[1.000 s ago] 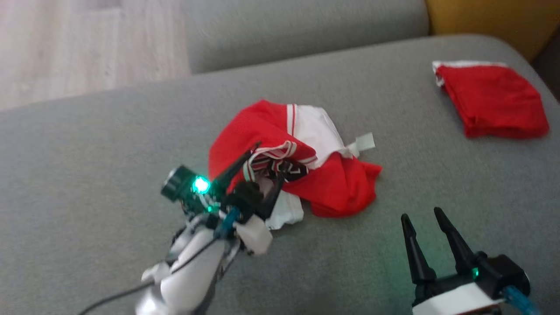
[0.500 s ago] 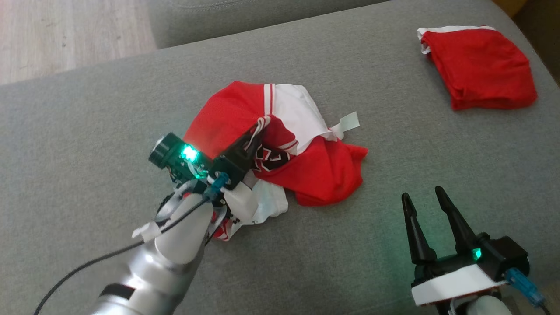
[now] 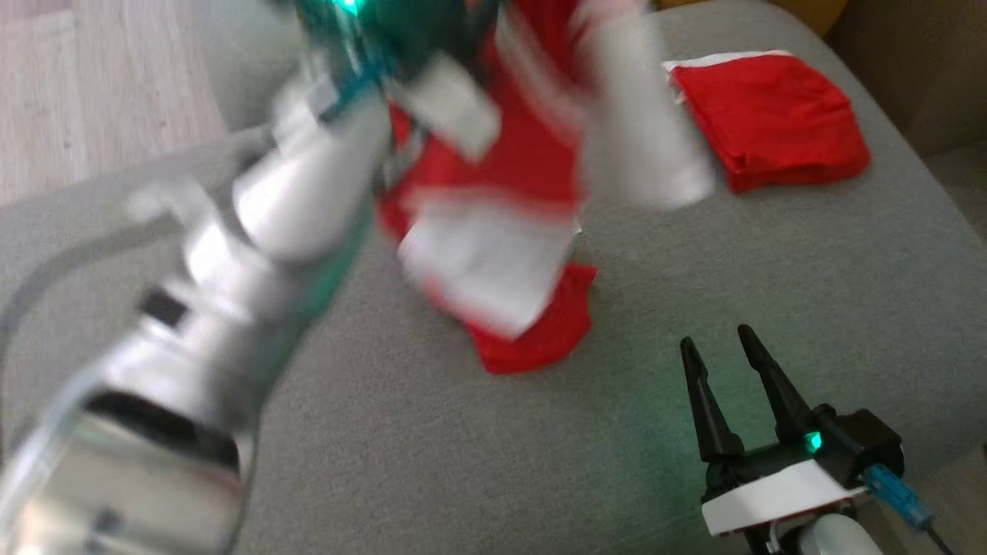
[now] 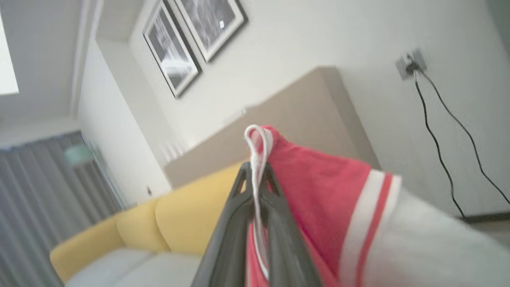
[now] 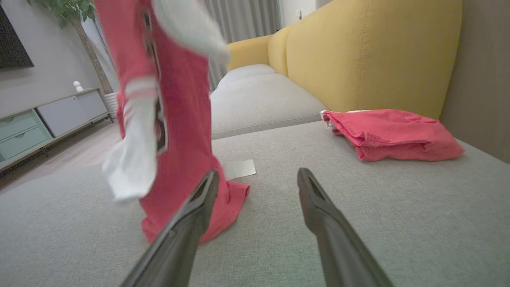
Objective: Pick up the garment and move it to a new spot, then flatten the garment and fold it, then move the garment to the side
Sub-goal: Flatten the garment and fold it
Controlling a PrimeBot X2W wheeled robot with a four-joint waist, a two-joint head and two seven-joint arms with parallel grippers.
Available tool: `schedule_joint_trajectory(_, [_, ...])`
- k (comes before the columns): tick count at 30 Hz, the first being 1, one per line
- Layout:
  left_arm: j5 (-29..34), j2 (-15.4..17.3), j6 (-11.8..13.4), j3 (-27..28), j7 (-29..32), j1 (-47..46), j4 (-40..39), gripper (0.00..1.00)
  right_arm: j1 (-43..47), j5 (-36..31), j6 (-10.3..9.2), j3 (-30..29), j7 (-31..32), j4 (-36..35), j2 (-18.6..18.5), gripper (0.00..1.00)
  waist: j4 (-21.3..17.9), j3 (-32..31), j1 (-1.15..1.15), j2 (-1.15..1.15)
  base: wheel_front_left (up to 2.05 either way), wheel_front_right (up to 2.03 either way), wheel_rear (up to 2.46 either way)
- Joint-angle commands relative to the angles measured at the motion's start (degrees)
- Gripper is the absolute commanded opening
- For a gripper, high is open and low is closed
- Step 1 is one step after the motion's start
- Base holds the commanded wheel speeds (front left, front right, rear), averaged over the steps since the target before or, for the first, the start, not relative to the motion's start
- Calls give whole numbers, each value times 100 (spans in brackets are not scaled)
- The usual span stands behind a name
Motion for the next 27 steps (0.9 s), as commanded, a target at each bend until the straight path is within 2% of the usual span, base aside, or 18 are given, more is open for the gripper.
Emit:
schedule_joint_trajectory(1, [-94,225,12,275,-51,-523,-273,0,-147,58,39,108,-63,-149,-13,100,-37,-82,0,0,0,0,0])
schedule_joint_trajectory(4, [-187,418,93,658,-59,-858,-558,0,-122,61,39,30,-63,-165,-5,100,8,-178,0,0,0,0,0])
schedule_joint_trajectory(7, [-318,685,296,1034,-60,-518,-681,0,-45,40,39,-52,-63,-218,13,100,108,-277,0,0,0,0,0])
schedule_joint_trajectory(10, [-524,920,425,1302,-61,419,-769,0,99,9,39,-184,-63,-274,23,100,308,-338,0,0,0,0,0])
schedule_joint_trajectory(11, [-739,1005,452,1476,-61,1272,-859,0,204,-10,39,-268,-63,-304,20,100,463,-351,0,0,0,0,0])
schedule_joint_trajectory(16, [-1118,1079,479,1932,-61,3320,-1044,0,367,-28,39,-401,-63,-374,-22,100,839,-311,0,0,0,0,0])
schedule_joint_trajectory(19, [-1064,1084,444,2168,-62,3964,-1119,0,383,-67,39,-391,-63,-406,-66,100,1002,-313,0,0,0,0,0])
schedule_joint_trajectory(22, [-926,1071,411,2267,-62,4168,-1183,0,379,-82,39,-375,-63,-413,-89,100,1081,-317,0,0,0,0,0])
schedule_joint_trajectory(23, [-889,1039,388,2329,-62,4227,-1210,14,372,-85,39,-373,-63,-414,-94,100,1114,-322,0,0,0,0,0])
schedule_joint_trajectory(24, [-813,1027,386,2374,-62,4272,-1218,42,363,-87,39,-362,-63,-412,-98,100,1134,-329,0,0,0,0,0])
schedule_joint_trajectory(25, [-713,1017,406,2411,-62,4304,-1241,100,353,-86,39,-350,-63,-407,-100,100,1146,-335,0,0,0,0,0])
schedule_joint_trajectory(27, [-545,960,507,2504,-62,4390,-1299,100,343,-82,39,-322,-63,-403,-105,100,1160,-341,0,0,0,0,0])
